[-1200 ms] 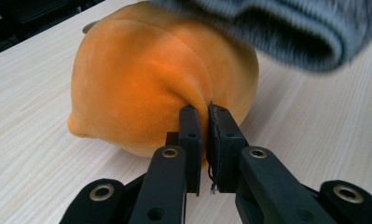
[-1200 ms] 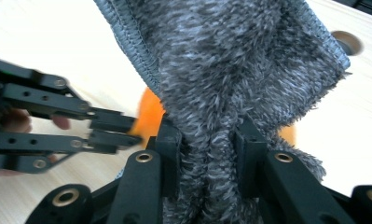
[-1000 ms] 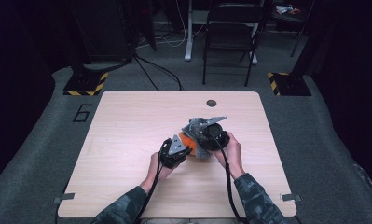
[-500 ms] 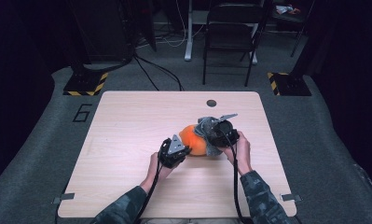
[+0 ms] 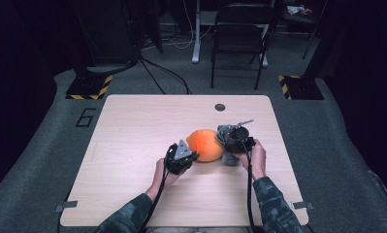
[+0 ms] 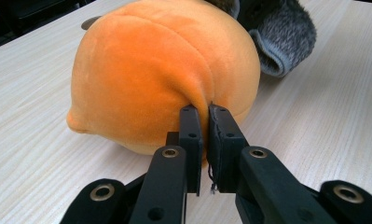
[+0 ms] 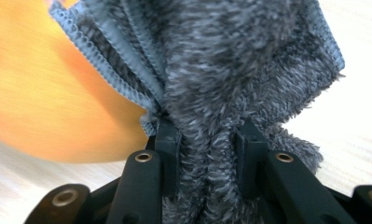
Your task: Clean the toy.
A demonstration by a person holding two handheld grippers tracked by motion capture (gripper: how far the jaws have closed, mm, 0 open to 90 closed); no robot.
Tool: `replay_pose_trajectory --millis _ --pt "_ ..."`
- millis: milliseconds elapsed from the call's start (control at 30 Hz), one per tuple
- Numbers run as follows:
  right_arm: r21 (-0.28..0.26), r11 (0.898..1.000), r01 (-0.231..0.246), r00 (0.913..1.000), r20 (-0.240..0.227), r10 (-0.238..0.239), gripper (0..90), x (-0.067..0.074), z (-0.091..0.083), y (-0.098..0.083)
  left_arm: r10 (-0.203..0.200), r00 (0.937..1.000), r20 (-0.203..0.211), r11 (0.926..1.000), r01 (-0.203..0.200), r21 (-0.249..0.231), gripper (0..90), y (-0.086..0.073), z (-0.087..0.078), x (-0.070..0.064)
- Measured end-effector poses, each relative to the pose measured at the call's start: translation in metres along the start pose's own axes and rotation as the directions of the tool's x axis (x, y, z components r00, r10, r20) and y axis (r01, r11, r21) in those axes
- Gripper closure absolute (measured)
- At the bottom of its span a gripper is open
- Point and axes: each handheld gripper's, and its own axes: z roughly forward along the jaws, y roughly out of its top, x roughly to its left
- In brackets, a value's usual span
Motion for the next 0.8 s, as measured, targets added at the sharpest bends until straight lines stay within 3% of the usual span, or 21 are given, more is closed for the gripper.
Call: replay_pose_trajectory --millis 233,300,367,633,700,800 --pt "0.112 0.993 -0.024 0.9994 0.026 0.021 67.8 -0.009 0.030 -0.015 -0.002 1.0000 -0.002 1.0000 0.002 0.001 84.3 -0.001 0.000 0.002" --pt "0.115 0.993 -0.022 0.9997 0.012 0.020 68.0 -0.012 0.032 -0.016 -0.005 1.0000 -0.004 1.0000 0.005 -0.002 84.2 -0.001 0.000 0.002" --pt "0.110 0.994 -0.006 0.9994 0.035 0.002 67.9 -0.010 0.028 -0.014 -0.004 1.0000 -0.003 1.0000 0.004 0.004 84.2 -0.001 0.000 0.002" --pt "0.008 1.000 0.006 0.9993 0.038 -0.007 68.0 -0.005 -0.009 0.002 -0.014 0.9999 -0.005 0.9999 0.014 0.002 84.2 -0.002 0.000 0.003" --pt "-0.049 0.998 0.043 0.9988 0.025 -0.042 68.0 0.006 -0.026 0.010 -0.011 0.9999 -0.008 0.9999 0.011 0.002 84.1 -0.001 0.000 0.003" --pt "-0.064 0.995 0.081 0.9967 -0.001 -0.081 68.0 0.020 -0.033 0.013 -0.010 0.9999 -0.008 0.9999 0.010 0.003 84.1 -0.001 0.000 0.002"
